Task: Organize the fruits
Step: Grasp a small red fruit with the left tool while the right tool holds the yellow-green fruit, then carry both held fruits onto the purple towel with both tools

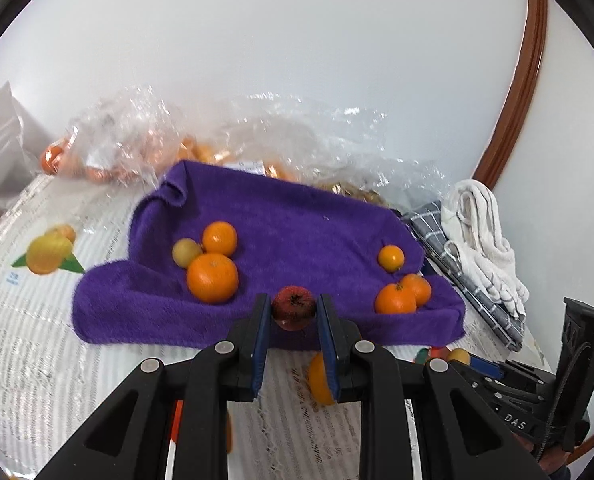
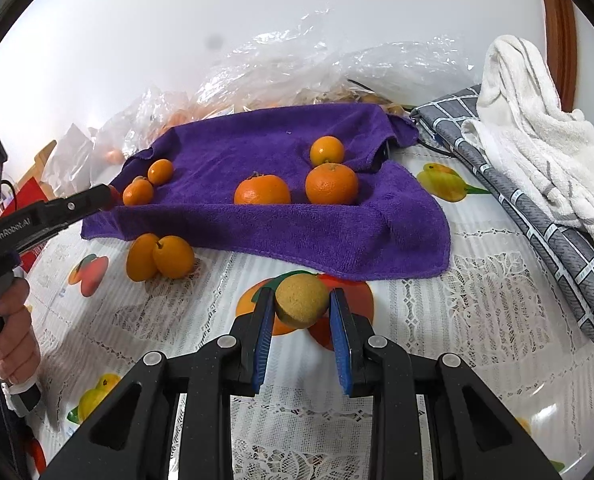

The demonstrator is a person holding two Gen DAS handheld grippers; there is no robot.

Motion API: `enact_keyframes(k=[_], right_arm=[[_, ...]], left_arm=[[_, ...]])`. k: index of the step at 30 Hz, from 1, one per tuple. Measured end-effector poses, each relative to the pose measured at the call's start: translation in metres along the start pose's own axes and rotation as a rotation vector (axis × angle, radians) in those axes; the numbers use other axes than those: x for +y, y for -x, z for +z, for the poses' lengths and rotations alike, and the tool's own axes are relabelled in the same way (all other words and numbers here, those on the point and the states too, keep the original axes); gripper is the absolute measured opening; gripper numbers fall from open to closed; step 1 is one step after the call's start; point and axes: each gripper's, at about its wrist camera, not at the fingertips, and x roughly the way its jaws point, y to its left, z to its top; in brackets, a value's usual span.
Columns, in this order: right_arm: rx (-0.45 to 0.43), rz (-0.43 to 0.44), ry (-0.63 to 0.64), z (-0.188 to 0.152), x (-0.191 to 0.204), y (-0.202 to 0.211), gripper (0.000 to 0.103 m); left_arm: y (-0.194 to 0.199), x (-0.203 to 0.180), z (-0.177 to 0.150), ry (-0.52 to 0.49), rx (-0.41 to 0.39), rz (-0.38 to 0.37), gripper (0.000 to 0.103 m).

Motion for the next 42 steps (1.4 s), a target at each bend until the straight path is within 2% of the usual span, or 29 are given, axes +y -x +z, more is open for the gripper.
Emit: enact_keyframes(k=[17, 26, 32, 34, 37, 42], right_arm=[[-0.037, 0.014, -0.022, -0.002, -0.003, 0.009, 0.028], [-0.082, -0.006, -0.07, 0.006, -0.01, 0.029, 0.028], [-0.109, -0.024, -0.056, 0.022, -0.006, 0.047, 0.028], [-0.114, -0.023, -0.051, 0.027, -0.004, 0.05, 0.028], [-0.114, -0.022, -0.045, 0.035, -0.004, 0.055, 0.028], [-0.119, -0.026, -0.037, 0.051, -0.001, 0.058, 0.028]], left_arm=[[0.011, 0.013, 0.005, 0.041, -0.076, 0.069, 0.022], [0.019, 0.021, 0.009, 0.086, -0.095, 0.054, 0.022], [0.021, 0.027, 0.011, 0.109, -0.088, 0.075, 0.022], [0.023, 0.028, 0.011, 0.121, -0.078, 0.057, 0.022], [0.026, 0.03, 0.013, 0.122, -0.064, 0.085, 0.022], [0.038, 0.035, 0.03, 0.129, -0.047, 0.103, 0.022]])
